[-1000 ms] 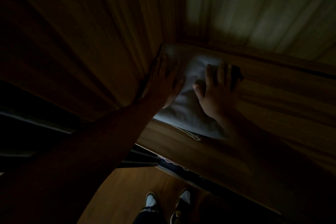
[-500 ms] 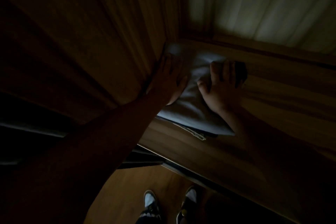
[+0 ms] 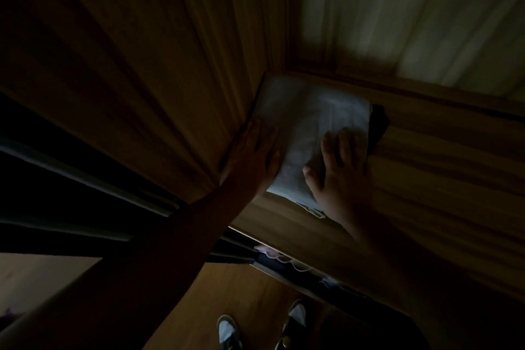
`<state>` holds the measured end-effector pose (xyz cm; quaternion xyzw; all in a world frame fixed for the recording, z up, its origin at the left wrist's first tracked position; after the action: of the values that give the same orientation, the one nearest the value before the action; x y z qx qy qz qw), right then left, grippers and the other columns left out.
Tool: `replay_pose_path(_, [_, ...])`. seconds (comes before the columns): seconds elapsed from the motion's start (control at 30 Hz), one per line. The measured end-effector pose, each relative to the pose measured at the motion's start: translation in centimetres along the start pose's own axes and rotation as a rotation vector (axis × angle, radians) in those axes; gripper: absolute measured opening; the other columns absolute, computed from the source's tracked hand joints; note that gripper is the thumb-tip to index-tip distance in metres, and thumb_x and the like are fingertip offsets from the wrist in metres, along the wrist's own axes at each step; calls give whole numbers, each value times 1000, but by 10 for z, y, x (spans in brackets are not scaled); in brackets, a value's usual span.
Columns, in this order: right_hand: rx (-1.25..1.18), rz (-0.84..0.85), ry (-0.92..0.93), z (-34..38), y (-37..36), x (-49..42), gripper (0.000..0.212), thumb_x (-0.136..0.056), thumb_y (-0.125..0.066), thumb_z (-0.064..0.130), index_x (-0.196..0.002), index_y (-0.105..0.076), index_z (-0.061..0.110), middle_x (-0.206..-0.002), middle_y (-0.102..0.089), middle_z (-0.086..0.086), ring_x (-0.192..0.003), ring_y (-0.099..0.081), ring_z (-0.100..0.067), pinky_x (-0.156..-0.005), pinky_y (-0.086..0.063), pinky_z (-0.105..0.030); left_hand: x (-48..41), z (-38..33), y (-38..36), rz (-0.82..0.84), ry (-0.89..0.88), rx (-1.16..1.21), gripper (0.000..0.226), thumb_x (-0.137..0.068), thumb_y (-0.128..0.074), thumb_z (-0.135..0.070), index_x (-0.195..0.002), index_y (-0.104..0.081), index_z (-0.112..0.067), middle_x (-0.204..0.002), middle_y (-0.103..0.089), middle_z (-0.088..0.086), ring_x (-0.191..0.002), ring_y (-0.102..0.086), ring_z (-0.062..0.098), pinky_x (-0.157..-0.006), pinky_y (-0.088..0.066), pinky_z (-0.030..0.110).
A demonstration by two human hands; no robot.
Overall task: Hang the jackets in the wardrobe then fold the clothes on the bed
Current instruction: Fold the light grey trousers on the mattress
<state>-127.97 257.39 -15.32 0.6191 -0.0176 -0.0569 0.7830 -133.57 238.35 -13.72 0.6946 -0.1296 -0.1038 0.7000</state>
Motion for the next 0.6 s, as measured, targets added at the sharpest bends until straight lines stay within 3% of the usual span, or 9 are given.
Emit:
replay_pose_path(0.13, [12, 21, -3, 1, 4, 0, 83, -92, -39, 69, -160, -19, 24, -167, -9, -13, -153, -3, -40, -115, -28, -61, -1, 0, 1, 58, -52, -1, 68, -99, 2, -44, -161, -9, -17, -167, -3, 16, -154, 2, 35, -124, -8, 48])
replay_pose_path(0.23, [53, 51, -9, 4, 14, 6, 80, -95, -37, 67, -160, -17, 24, -167, -10, -13, -153, -6, -39, -115, -28, -59, 6, 5, 11, 43, -5, 127, 61, -106, -30, -45, -159, -20, -18, -166, -12, 15, -154, -7, 32, -125, -9, 46])
replay_pose_path(0.37, [108, 128, -14, 14, 28, 28, 69, -101, -36, 57, -158, -19, 23, -165, -19, -14, -152, -14, -40, -115, -28, -57, 40, 3, 13, 116, 5, 151, 60, -106, -37, -42, -159, -21, -21, -168, -9, 9, -155, 0, 25, -124, -7, 42])
replay_pose_path(0.47, [126, 188, 14, 26, 39, 50, 57, -99, -41, 53, -150, -36, 27, -161, -31, -6, -149, -22, -37, -114, -28, -56, 79, 3, 24, 149, 13, 286, 59, -102, -48, -37, -156, -30, -23, -166, -15, 8, -154, -2, 28, -122, -18, 46])
replay_pose_path(0.6, [121, 127, 99, 49, 64, 85, 43, -91, -52, 56, -126, -62, 32, -132, -60, 2, -128, -48, -25, -104, -39, -45, 139, 4, 48, 88, 3, 467, 51, -98, -54, -35, -147, -44, -24, -158, -32, 3, -150, -20, 25, -119, -27, 42])
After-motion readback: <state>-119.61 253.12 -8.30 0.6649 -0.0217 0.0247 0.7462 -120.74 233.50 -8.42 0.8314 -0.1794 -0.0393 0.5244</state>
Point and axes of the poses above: each hand's wrist, its own x-axis away from the middle knuckle, its own y-axis out of the back of the hand, z = x × y, the point moved 4 cm from there along -x, towards the middle knuckle
